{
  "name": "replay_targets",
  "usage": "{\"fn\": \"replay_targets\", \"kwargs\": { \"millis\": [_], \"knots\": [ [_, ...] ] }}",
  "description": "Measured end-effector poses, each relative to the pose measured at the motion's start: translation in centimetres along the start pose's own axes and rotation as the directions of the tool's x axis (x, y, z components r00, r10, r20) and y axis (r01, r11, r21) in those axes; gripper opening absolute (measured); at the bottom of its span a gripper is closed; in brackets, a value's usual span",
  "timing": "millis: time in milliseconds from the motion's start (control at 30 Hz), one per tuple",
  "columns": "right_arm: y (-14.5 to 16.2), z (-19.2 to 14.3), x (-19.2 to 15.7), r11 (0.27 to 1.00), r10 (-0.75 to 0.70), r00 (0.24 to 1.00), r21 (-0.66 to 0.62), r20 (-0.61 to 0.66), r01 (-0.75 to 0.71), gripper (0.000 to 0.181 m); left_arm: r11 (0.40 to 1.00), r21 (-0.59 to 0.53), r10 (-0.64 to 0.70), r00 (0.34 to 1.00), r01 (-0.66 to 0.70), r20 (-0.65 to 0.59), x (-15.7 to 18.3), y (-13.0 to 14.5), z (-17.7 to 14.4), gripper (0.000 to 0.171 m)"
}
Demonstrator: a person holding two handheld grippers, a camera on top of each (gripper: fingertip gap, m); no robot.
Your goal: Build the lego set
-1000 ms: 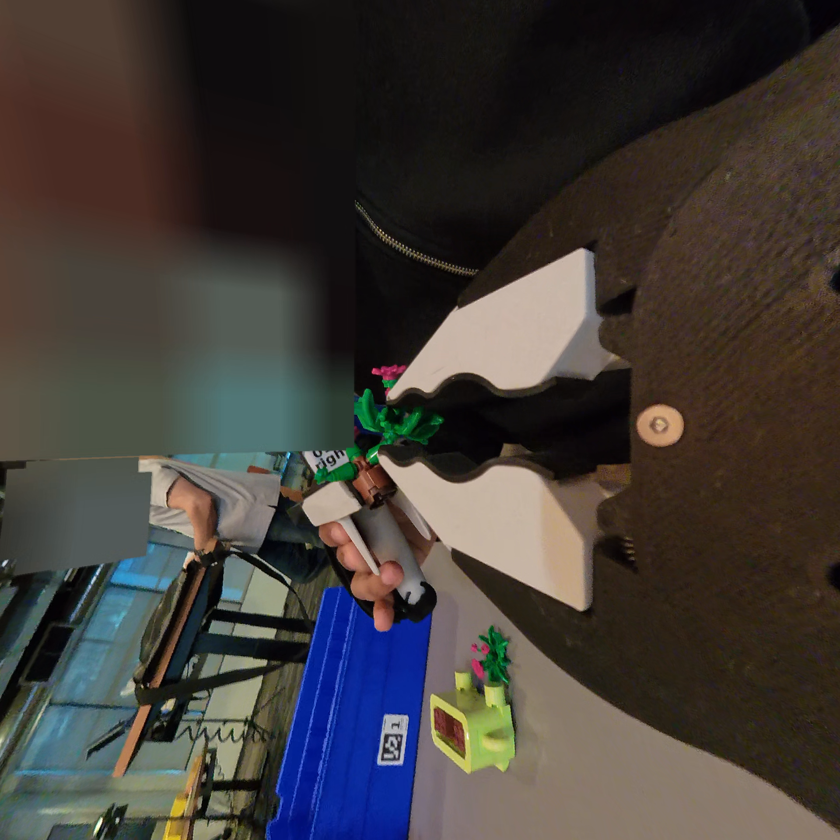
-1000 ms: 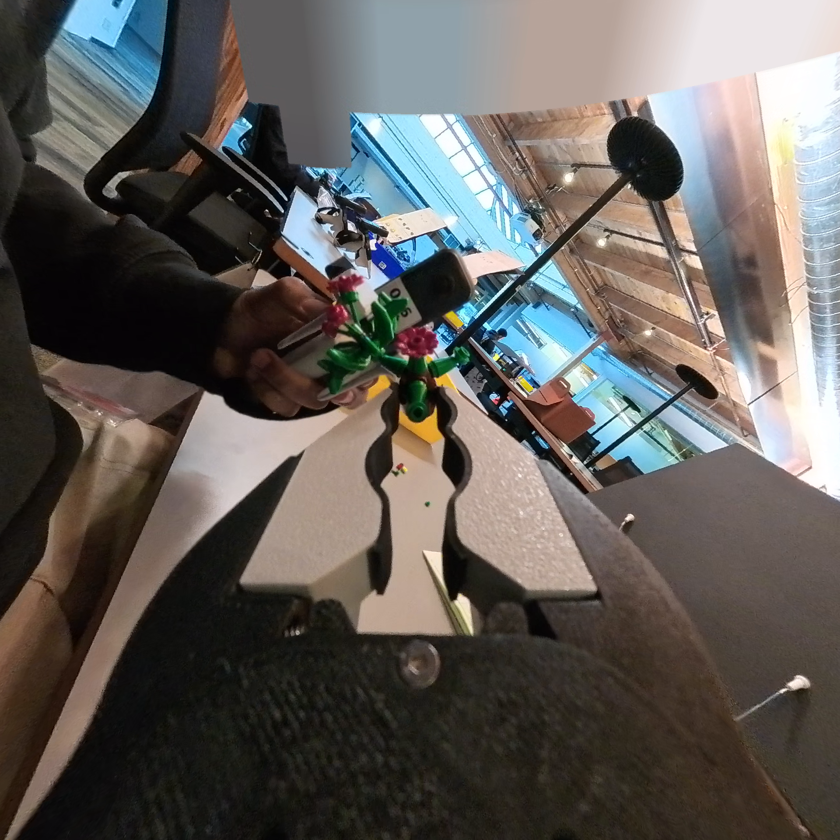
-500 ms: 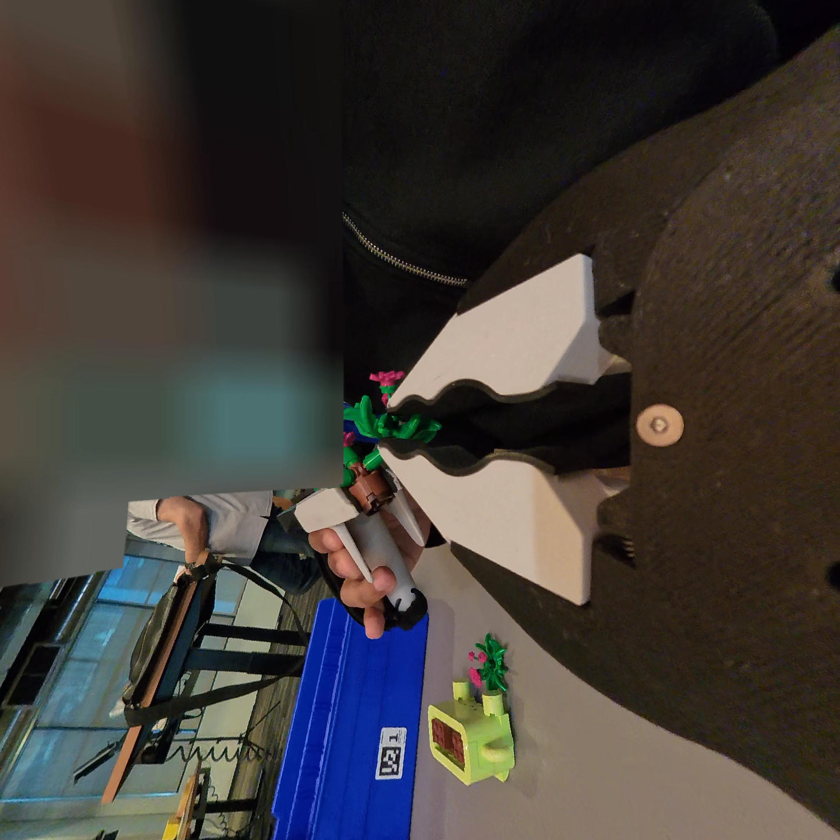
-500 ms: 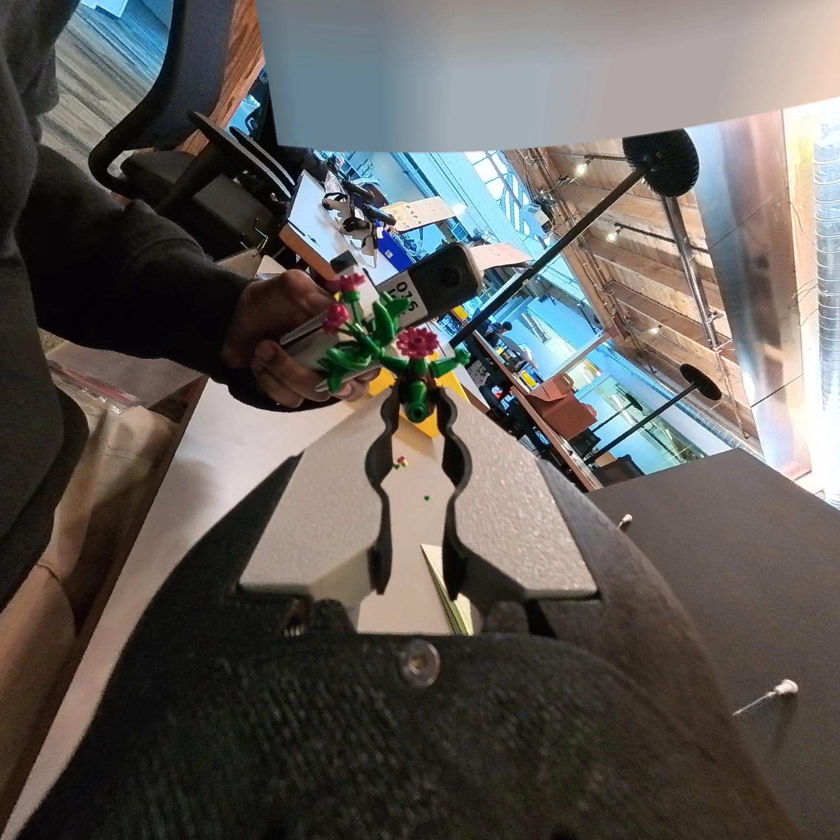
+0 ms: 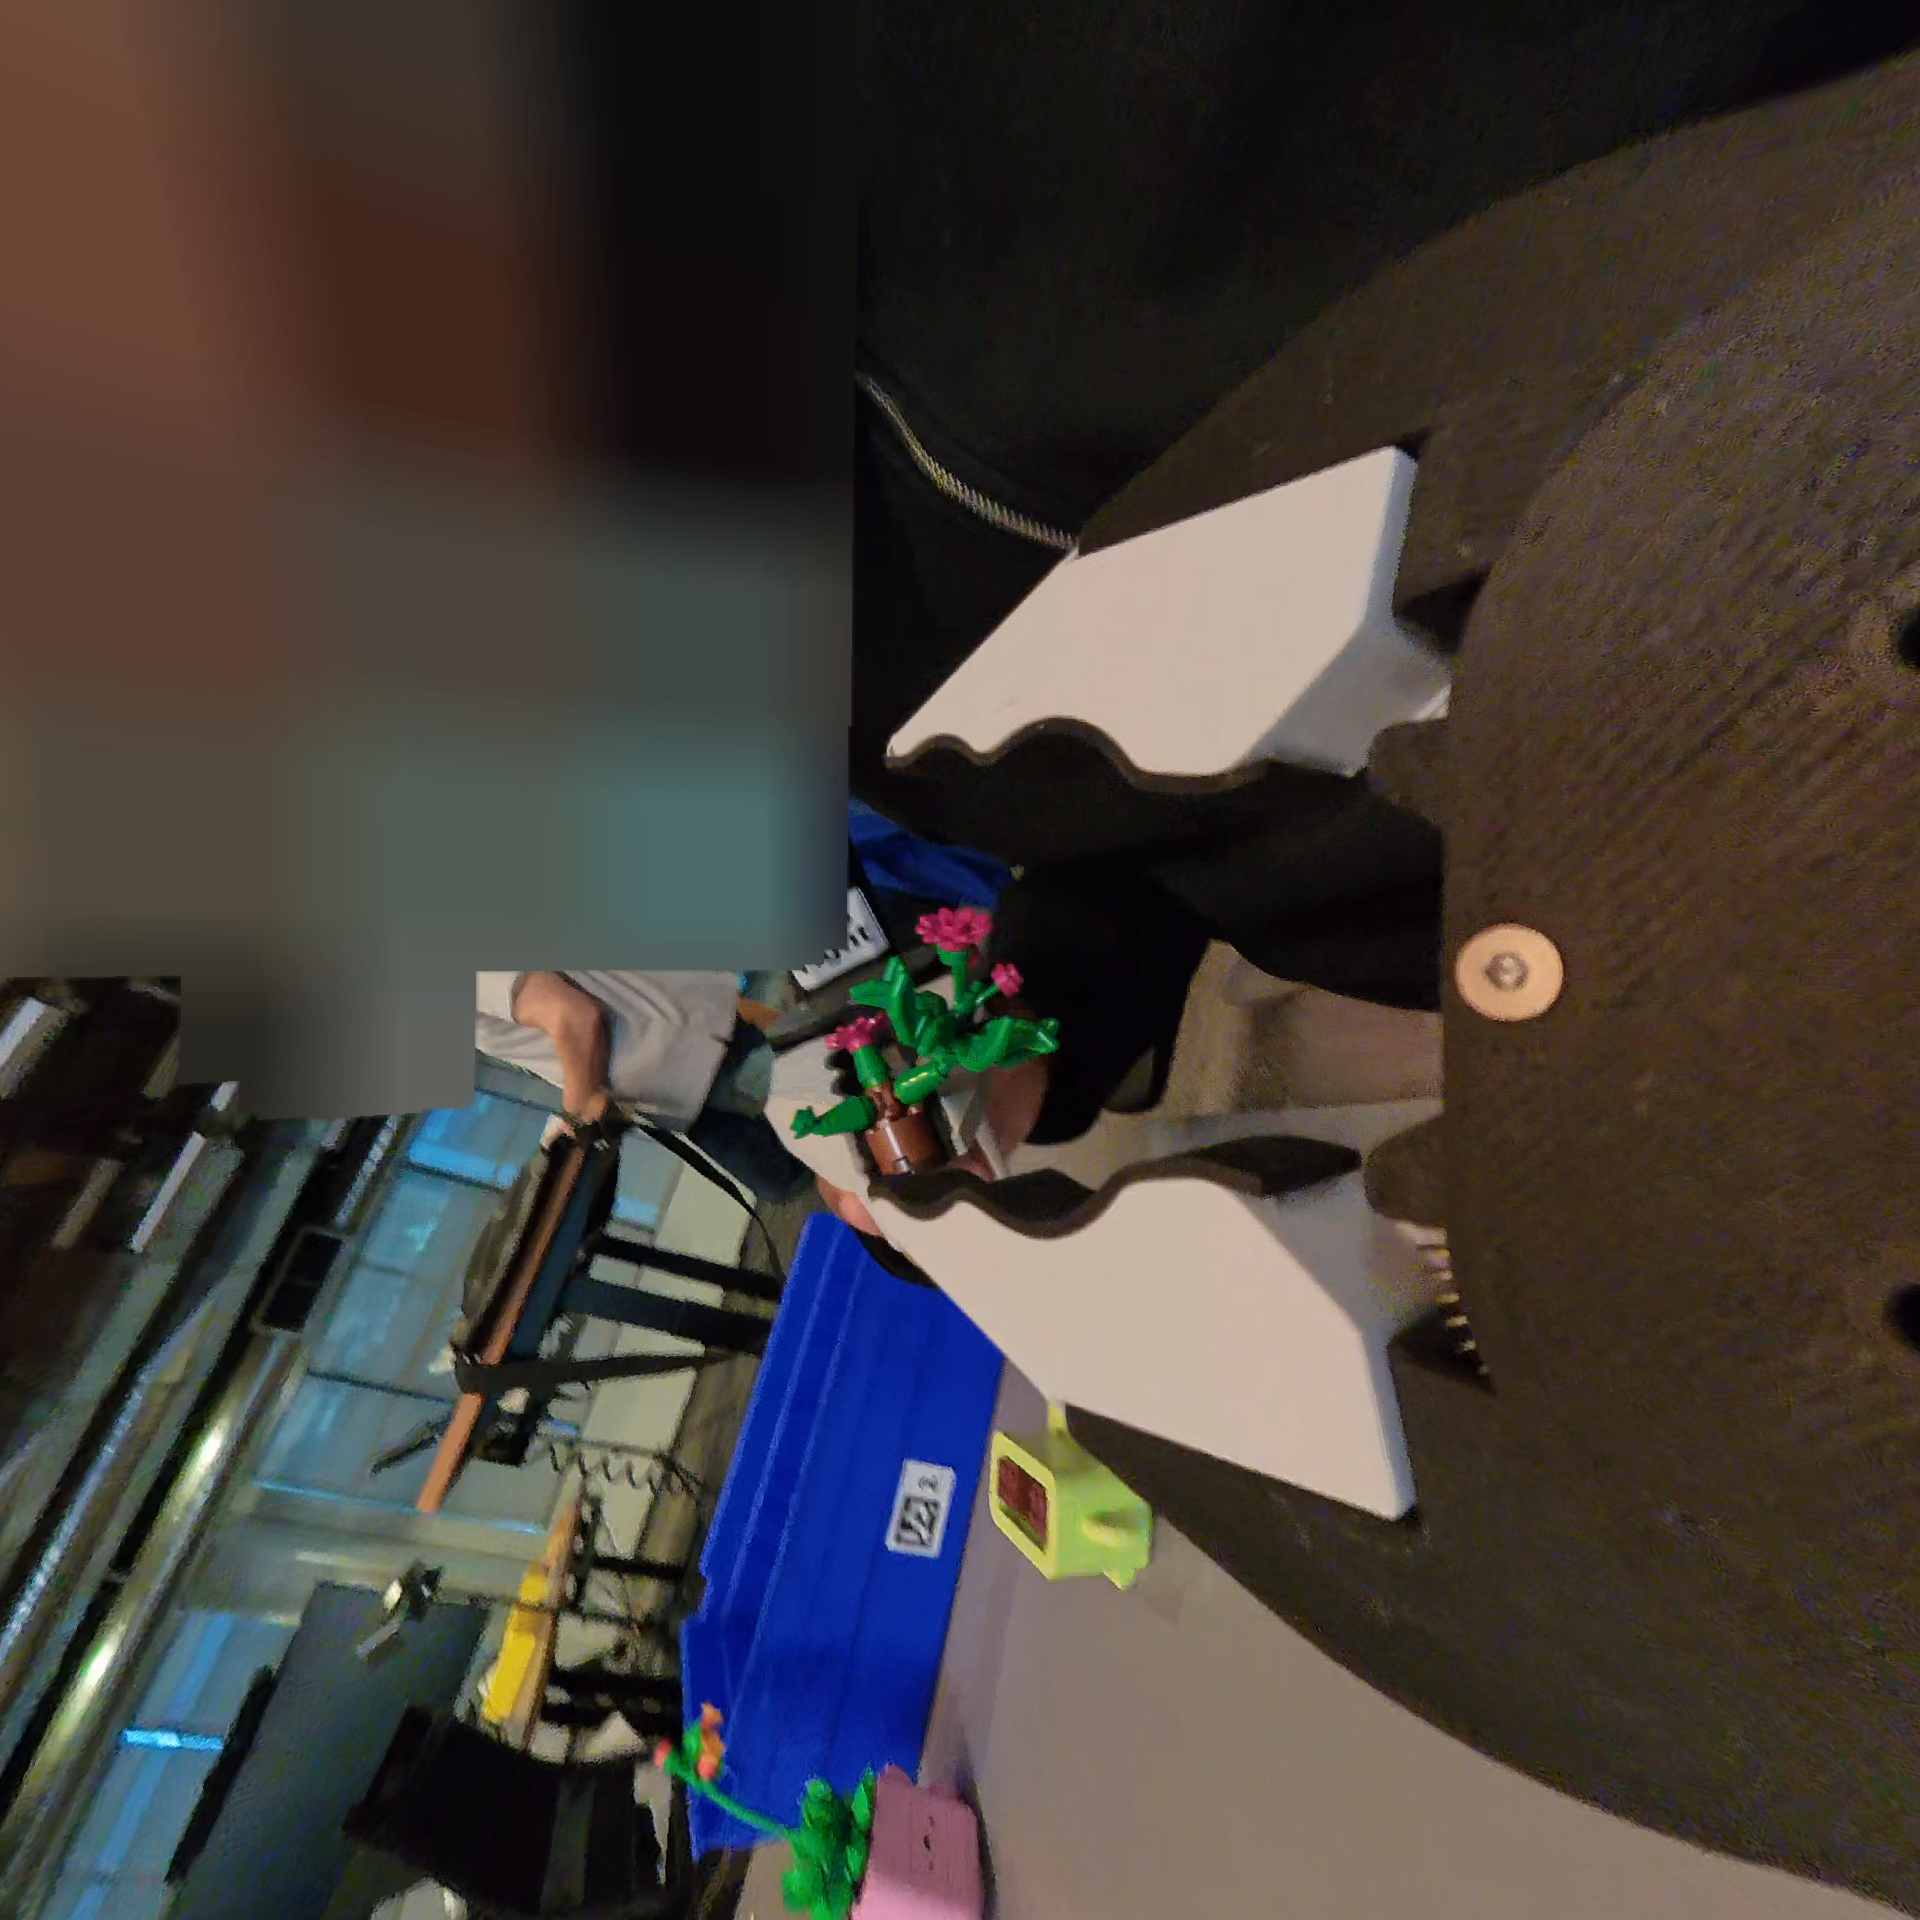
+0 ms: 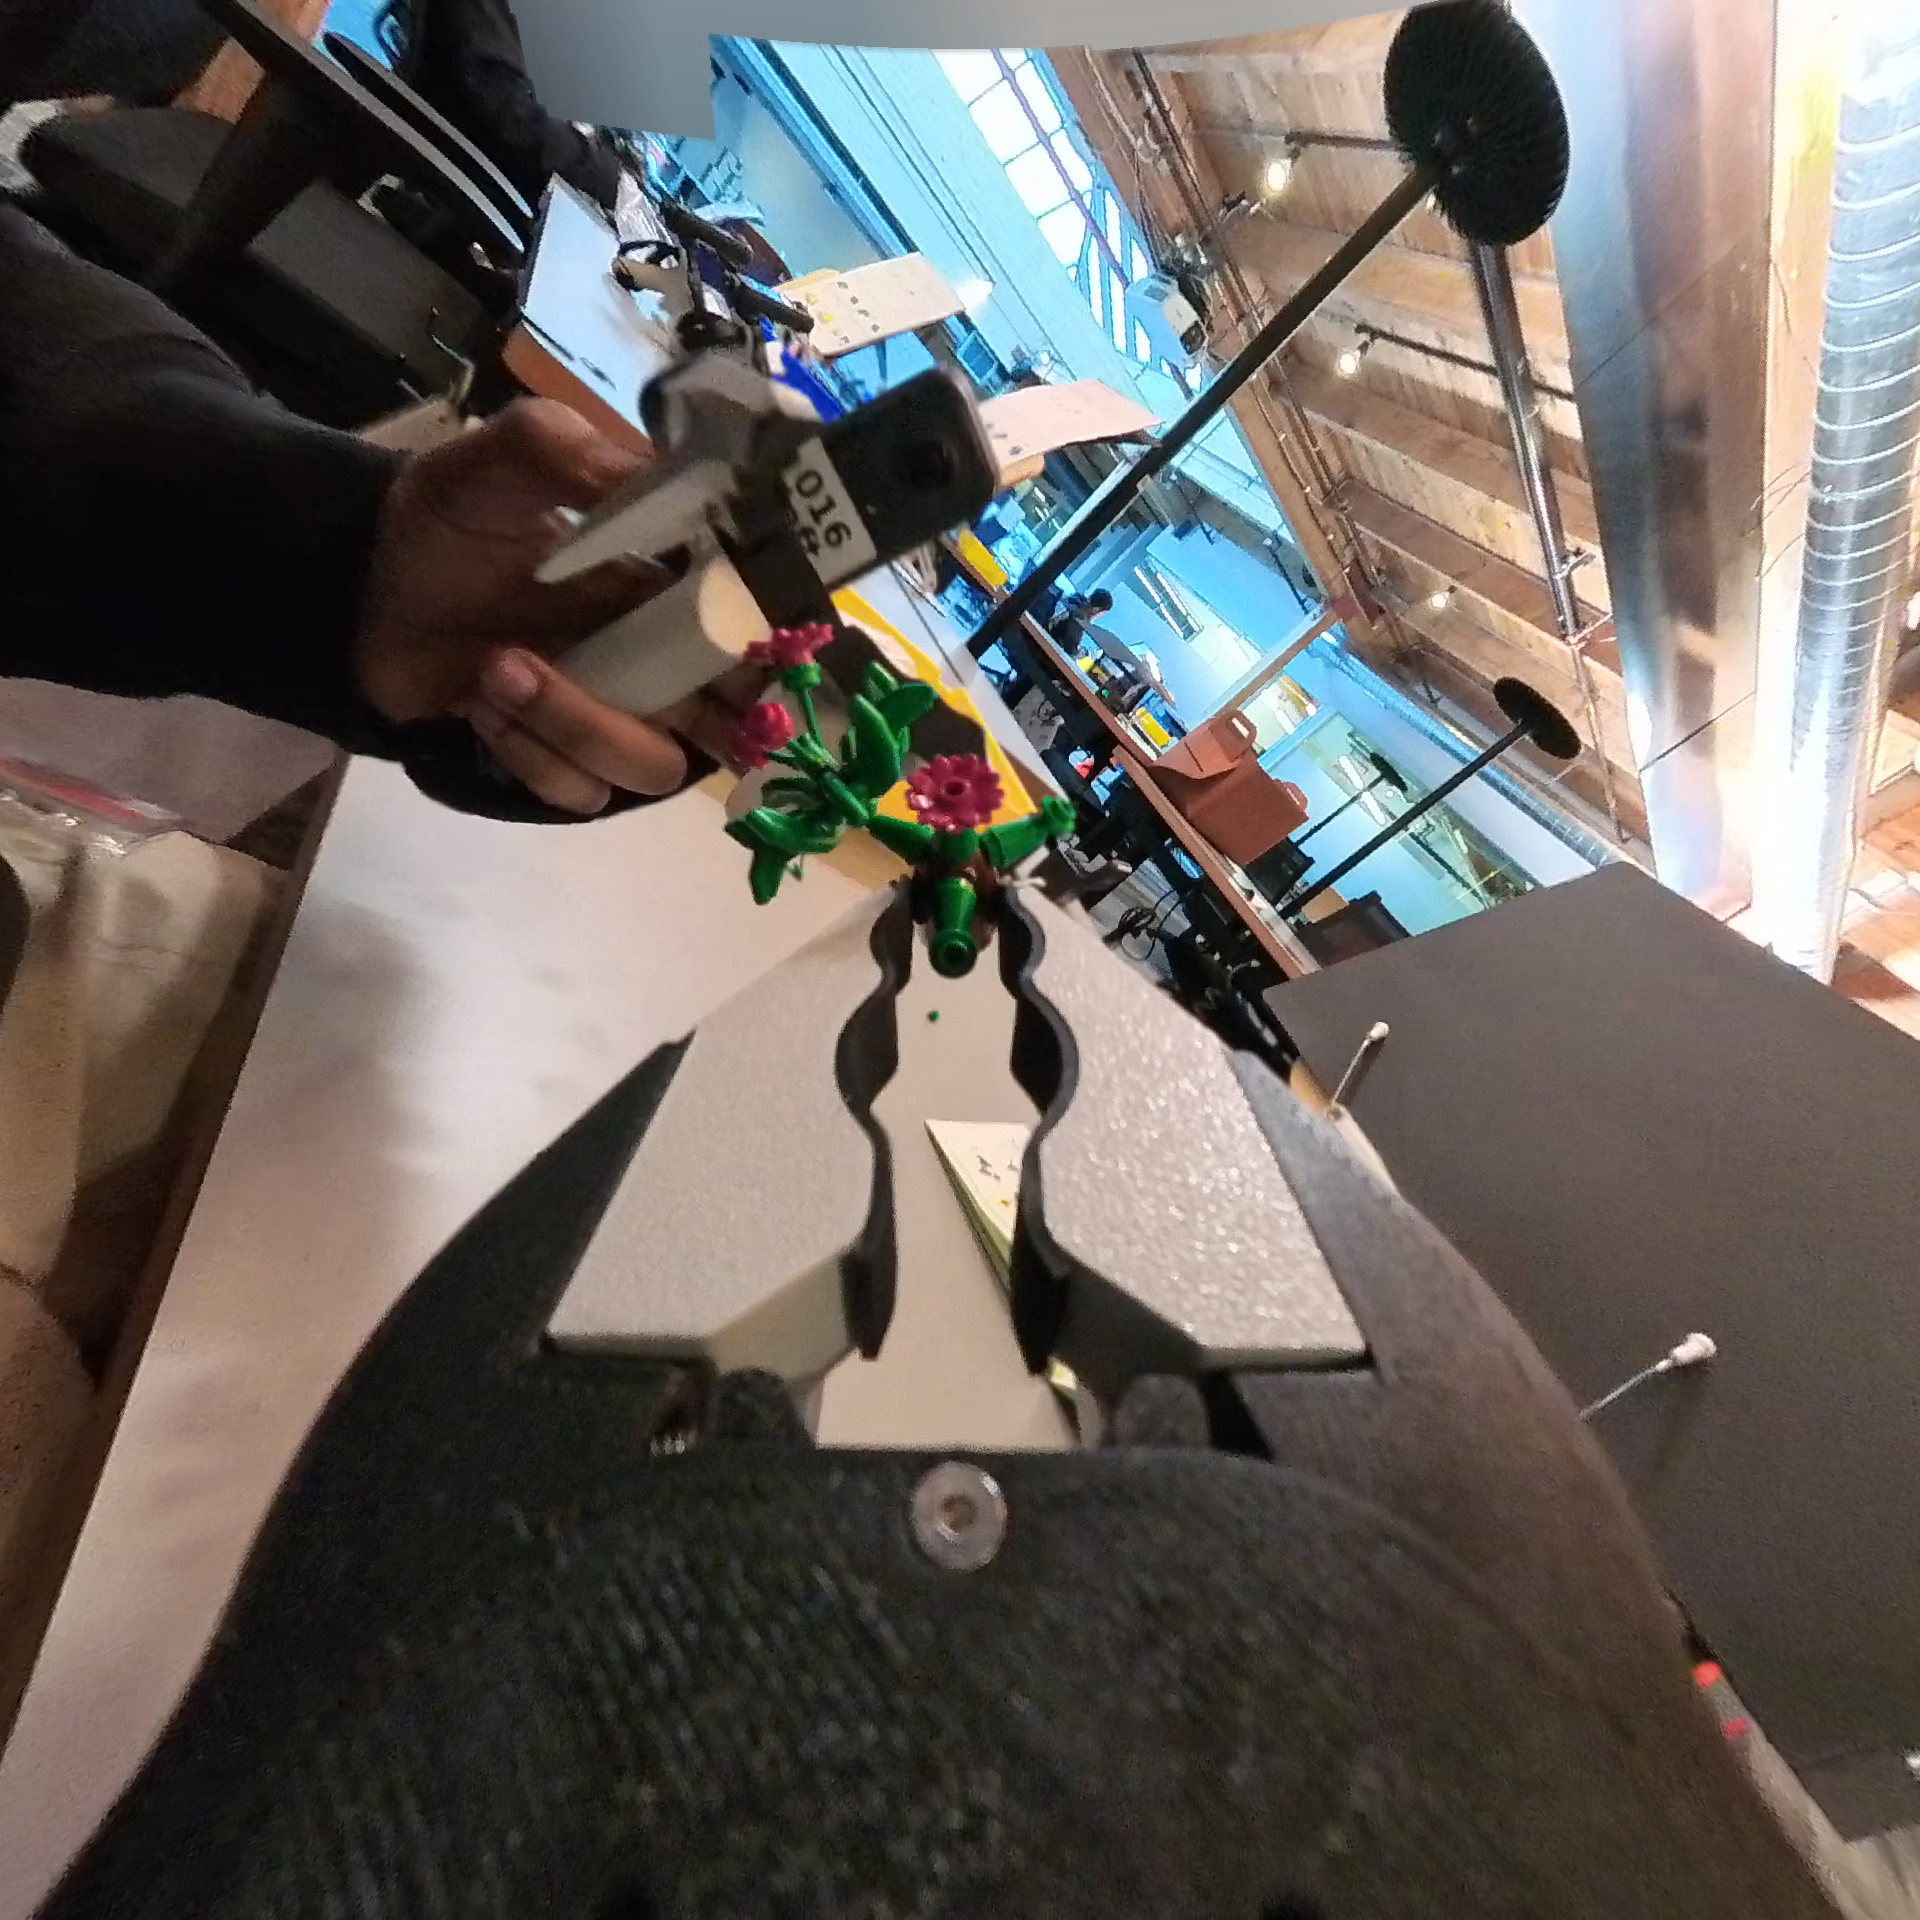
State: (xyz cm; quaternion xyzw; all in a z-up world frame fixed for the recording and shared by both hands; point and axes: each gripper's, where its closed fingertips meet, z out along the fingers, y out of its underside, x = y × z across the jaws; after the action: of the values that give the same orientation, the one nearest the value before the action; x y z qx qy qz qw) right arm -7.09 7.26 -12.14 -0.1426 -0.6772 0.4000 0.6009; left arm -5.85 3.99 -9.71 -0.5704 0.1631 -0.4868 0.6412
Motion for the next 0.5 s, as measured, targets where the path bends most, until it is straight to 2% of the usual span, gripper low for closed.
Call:
{"fn": "replay_targets", "kwargs": {
  "millis": [100,167,267,367,500],
  "knots": [
    [0.4,0.1,0.1,1.000,0.012,1.000,-0.024,-0.008,-0.012,0.014,0.991,-0.098,0.097,0.988,-0.086,0.117,-0.9,1.6,0.6,0.075],
    [0.6,0.1,0.3,0.999,0.030,0.999,-0.038,-0.021,-0.031,0.014,0.979,-0.128,0.182,0.964,-0.159,0.192,-1.4,1.9,0.6,0.064],
    [0.9,0.1,0.8,0.997,0.045,0.998,-0.059,-0.044,-0.047,0.014,0.971,-0.068,0.238,0.933,-0.228,0.270,-1.6,0.9,-0.1,0.054],
    [1.2,0.0,1.1,0.995,0.048,0.997,-0.086,-0.062,-0.053,0.014,0.977,-0.083,0.215,0.920,-0.199,0.329,-2.4,1.3,-0.4,0.050],
    [1.6,0.1,1.3,0.991,0.045,0.995,-0.125,-0.087,-0.055,0.014,0.971,-0.070,0.236,0.886,-0.228,0.398,-2.8,1.1,-0.3,0.034]
  ]
}}
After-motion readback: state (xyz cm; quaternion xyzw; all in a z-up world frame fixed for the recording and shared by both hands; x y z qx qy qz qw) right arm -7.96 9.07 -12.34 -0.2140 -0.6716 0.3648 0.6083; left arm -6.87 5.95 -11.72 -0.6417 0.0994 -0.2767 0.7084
